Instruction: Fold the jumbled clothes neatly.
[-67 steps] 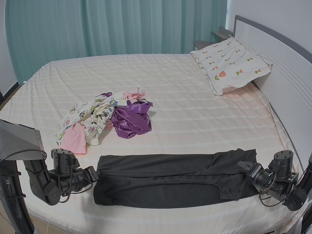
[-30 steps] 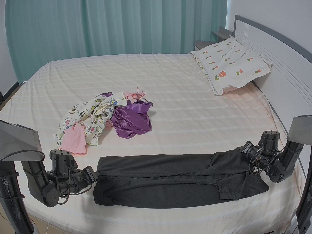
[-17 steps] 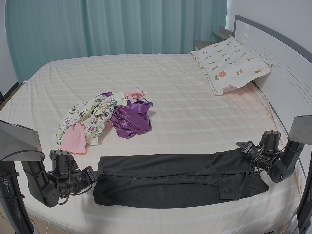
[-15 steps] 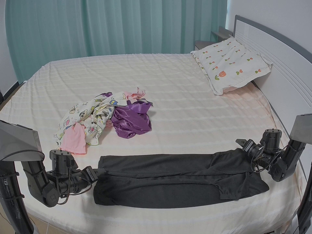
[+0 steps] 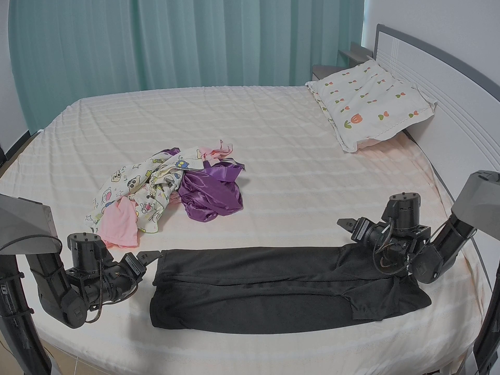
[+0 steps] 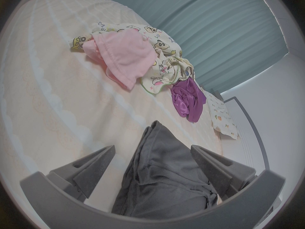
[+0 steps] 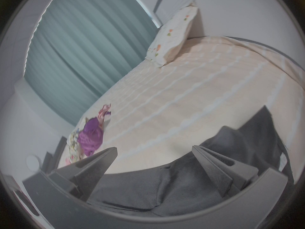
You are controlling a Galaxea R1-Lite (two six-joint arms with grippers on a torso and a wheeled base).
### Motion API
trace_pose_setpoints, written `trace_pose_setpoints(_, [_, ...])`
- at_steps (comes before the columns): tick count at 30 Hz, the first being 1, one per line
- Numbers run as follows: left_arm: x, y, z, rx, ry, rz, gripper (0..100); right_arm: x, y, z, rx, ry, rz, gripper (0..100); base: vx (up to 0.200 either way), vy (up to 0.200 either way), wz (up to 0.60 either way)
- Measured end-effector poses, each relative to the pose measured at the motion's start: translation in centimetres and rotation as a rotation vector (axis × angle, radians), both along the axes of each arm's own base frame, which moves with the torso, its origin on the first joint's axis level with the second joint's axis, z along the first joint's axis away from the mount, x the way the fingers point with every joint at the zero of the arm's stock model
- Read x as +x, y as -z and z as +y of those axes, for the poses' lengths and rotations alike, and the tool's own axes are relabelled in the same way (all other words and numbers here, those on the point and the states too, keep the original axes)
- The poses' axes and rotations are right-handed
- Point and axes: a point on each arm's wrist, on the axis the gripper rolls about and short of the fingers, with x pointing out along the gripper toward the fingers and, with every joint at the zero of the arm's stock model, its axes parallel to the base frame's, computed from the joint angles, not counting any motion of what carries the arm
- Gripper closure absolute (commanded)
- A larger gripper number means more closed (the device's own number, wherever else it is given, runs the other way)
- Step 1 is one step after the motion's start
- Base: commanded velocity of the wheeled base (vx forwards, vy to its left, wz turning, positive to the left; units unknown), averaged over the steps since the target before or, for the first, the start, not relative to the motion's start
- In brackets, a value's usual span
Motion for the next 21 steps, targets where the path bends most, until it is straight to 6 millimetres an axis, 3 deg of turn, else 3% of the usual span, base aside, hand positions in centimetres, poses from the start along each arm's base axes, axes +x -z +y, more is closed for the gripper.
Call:
trace_pose_setpoints(11, [0.1, -0.1, 0.7, -0.014, -0.015, -0.007, 0, 1.4, 3.2, 2.7, -0.221, -0.062, 0.009, 0, 0.0, 0.0, 0.0])
trace_pose_setpoints(12, [0.1, -0.1, 0.8, -0.014, -0.016, -0.007, 0, 1.5, 3.3, 2.7, -0.227, -0.064, 0.007, 100, 0.0, 0.0, 0.0])
trace_pose_setpoints(21, [0.1, -0.2, 0.8, -0.013, -0.016, -0.009, 0, 1.5, 3.6, 3.9, -0.297, -0.051, -0.039, 100, 0.0, 0.0, 0.0])
